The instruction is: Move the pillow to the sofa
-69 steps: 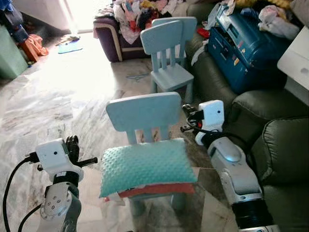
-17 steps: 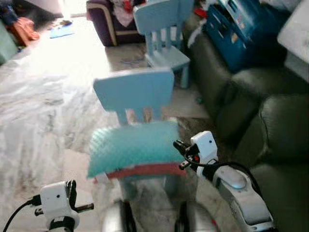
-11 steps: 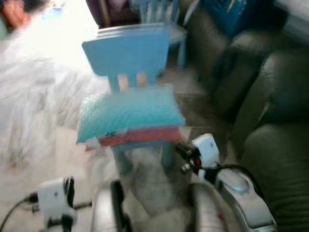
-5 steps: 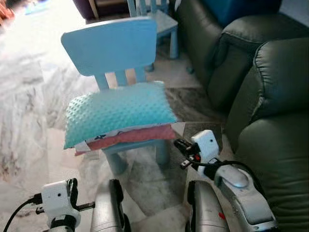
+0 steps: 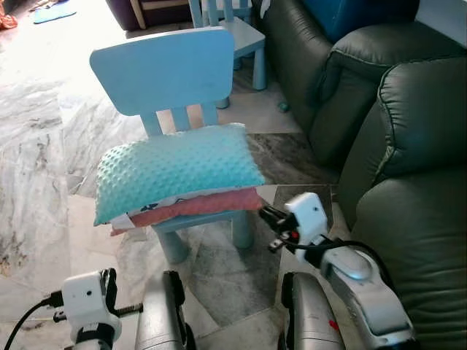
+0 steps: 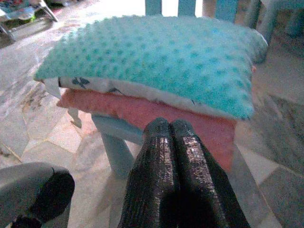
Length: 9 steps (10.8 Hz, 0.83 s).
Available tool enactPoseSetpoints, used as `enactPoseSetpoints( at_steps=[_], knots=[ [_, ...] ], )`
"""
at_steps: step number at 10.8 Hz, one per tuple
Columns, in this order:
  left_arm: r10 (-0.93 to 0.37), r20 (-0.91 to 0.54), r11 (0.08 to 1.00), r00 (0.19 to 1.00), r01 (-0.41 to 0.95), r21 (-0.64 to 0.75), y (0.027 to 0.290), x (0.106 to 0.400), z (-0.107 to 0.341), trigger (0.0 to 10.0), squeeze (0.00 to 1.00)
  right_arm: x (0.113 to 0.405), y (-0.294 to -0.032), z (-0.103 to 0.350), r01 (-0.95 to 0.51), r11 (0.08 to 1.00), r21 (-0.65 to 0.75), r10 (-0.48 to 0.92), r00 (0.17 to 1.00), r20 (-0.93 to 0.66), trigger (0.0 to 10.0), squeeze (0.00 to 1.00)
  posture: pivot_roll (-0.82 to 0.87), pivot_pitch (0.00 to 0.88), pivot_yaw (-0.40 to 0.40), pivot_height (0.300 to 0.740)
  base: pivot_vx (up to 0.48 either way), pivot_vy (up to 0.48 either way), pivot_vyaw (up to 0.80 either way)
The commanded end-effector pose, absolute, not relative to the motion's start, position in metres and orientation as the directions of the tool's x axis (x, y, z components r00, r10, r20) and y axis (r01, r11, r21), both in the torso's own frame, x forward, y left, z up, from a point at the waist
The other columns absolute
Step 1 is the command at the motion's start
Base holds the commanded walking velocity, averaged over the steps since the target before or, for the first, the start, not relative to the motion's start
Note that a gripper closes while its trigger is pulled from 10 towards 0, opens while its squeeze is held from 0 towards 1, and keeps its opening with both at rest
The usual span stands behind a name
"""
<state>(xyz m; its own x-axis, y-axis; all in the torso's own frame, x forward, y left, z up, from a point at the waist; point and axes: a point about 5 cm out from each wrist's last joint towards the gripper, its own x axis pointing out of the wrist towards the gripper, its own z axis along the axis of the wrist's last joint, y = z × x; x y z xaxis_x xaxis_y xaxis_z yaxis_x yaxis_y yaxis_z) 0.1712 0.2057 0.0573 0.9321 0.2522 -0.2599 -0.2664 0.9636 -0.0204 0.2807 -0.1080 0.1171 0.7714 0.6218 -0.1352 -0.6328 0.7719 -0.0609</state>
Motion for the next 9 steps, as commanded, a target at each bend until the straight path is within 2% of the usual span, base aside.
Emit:
enactPoseSetpoints(
  at_steps=[1, 4, 9],
  knots=[
    [0.288, -0.276, 0.954, 0.917, -0.298, 0.006, 0.214, 0.168, 0.054, 10.0, 0.0, 0.282, -0.102, 0.12, -0.65, 0.758, -0.063, 0.641, 0.759, -0.116, 10.0, 0.0, -0.14, 0.229, 0.062, 0.565, 0.0, 0.0, 0.0],
    [0.325, -0.239, 0.944, 0.915, -0.328, 0.03, 0.231, 0.177, 0.062, 10.0, 0.0, 0.292, -0.1, 0.125, -0.645, 0.76, -0.083, 0.637, 0.764, -0.1, 10.0, 0.0, -0.13, 0.233, 0.061, 0.565, 0.0, 0.0, 0.0],
    [0.31, -0.237, 0.949, 0.921, -0.316, 0.016, 0.224, 0.182, 0.06, 10.0, 0.0, 0.291, -0.103, 0.122, -0.635, 0.771, -0.056, 0.628, 0.772, -0.099, 10.0, 0.0, -0.14, 0.211, 0.06, 0.565, 0.0, 0.0, 0.0]
  ],
)
